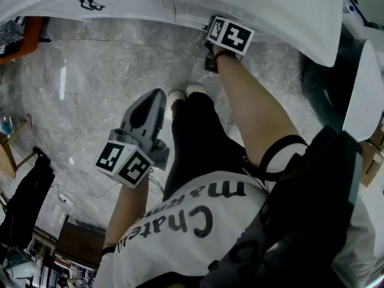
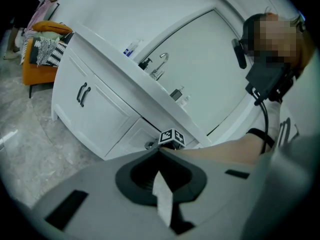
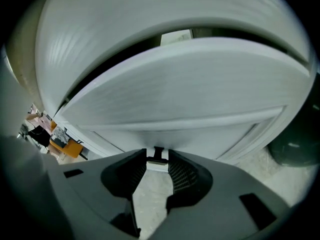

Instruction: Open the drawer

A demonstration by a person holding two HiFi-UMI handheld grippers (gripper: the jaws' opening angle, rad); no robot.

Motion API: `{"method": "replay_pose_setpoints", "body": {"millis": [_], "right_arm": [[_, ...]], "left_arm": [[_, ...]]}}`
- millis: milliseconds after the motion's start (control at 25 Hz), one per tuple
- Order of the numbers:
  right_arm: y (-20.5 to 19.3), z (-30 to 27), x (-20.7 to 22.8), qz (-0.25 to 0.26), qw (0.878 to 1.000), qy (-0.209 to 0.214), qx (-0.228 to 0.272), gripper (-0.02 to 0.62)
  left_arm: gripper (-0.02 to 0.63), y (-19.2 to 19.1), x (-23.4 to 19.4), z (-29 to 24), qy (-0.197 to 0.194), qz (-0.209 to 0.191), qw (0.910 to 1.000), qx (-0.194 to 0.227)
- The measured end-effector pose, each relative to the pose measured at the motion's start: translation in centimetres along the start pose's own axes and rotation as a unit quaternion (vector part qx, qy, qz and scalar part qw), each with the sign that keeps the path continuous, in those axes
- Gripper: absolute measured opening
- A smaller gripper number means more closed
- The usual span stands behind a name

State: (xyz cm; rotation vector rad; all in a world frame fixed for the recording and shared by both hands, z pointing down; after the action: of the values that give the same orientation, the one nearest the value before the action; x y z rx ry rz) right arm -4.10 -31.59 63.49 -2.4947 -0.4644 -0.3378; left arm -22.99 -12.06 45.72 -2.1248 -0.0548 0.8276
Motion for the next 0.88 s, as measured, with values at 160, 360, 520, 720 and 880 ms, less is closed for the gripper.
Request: {"method": "replay_pose_setpoints", "body": {"millis": [160, 360, 520, 720, 880], "right_arm": [[-0.1, -0.1, 0.0, 0.002, 1.0, -0.004, -0.015, 0.141], [-1.4, 0.9, -0.2, -0.004, 0.999, 0.006, -0.032, 0.141], [-3.0, 1.8, 0.0, -0.008, 0.999, 0.01, -0.04, 0.141], [-3.9, 2.1, 0.0, -0.008, 0.998, 0.014, -0.053, 0.141], [-4.1, 2.2, 0.0, -0.006, 0.998, 0.018, -0.06, 0.141]], "left_arm": [[0.005, -0.4, 0.9, 0.6, 0.007, 0.0, 1.0, -0.001], [0.005, -0.9, 2.1, 2.0, 0.02, 0.0, 0.9998, -0.003], [0.005, -1.2, 3.1, 2.7, 0.022, -0.001, 0.9997, -0.001], [0.005, -1.7, 3.4, 3.3, 0.023, 0.001, 0.9997, 0.003], [0.005, -2.1, 3.4, 3.6, 0.03, 0.005, 0.9995, 0.002]]}}
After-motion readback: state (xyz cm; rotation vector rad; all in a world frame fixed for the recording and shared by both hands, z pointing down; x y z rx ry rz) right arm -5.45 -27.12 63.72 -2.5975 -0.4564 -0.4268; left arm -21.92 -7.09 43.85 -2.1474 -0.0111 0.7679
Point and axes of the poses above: the fingertips, and each gripper's own axes: z backward along the fingers, x to its right, y out of its top, the point moved 2 cm from there along z, backward along the fingers, and after that the axes turned 10 degrees about -z, right-handed, at the moved point
